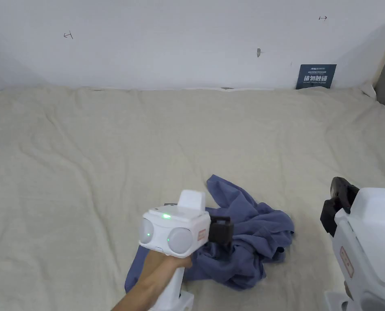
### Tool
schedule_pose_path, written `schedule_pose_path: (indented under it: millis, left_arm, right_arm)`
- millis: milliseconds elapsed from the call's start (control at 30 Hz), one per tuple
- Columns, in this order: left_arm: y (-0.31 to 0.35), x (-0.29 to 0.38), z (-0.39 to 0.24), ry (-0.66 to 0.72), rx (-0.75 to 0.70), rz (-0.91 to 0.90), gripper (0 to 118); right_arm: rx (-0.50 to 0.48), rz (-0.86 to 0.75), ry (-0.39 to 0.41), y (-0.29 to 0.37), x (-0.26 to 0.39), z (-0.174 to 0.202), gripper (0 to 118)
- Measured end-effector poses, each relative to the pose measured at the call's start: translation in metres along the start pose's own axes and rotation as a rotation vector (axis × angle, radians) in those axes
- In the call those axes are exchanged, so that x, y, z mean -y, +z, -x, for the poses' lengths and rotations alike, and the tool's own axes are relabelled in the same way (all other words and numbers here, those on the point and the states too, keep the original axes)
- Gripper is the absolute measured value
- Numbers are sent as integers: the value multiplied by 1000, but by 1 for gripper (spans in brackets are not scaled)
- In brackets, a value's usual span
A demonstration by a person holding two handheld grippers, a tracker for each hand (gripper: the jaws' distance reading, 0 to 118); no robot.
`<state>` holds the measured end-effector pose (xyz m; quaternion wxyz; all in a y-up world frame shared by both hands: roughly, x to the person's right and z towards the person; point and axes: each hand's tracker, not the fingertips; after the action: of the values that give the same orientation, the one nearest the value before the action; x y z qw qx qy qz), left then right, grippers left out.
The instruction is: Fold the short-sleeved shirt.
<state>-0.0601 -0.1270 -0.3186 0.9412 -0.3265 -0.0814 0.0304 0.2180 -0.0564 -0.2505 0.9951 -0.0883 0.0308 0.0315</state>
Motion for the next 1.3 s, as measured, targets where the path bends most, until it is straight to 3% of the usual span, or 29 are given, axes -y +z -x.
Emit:
schedule_pose_path:
  millis: [367, 467, 500, 567, 600, 667, 700, 1000, 1200, 1300]
  left_arm:
    - [111, -25, 48, -38, -260, -515, 113]
    - [124, -18, 60, -61, -333, -589, 106]
    - [125, -16, 63, -55, -337, -596, 101]
    - [129, -13, 69, -54, -349, -614, 79]
    - [131, -11, 71, -51, -355, -615, 64]
    - [131, -12, 78, -45, -346, -608, 14]
    - [131, -13, 80, -36, -336, -595, 0]
    - [128, -14, 91, 10, -327, -523, 0]
    - [100, 9, 101, 123, -250, -183, 0]
    - [81, 42, 103, 109, -230, -60, 0]
  right_arm:
    - [-19, -72, -5, 10, -23, 13, 1]
    - [-25, -88, -4, 11, -29, 17, 1]
    - [-28, -93, -2, 11, -30, 19, 1]
    - [-32, -100, 2, 11, -32, 22, 1]
    - [-35, -103, 3, 11, -32, 23, 1]
    - [-38, -108, 6, 11, -33, 25, 2]
    - [-41, -107, 7, 10, -33, 25, 1]
    - [-48, -101, 8, 10, -32, 28, 1]
    - [-51, -87, 12, 8, -27, 27, 1]
    - [-54, -75, 9, 6, -23, 28, 1]
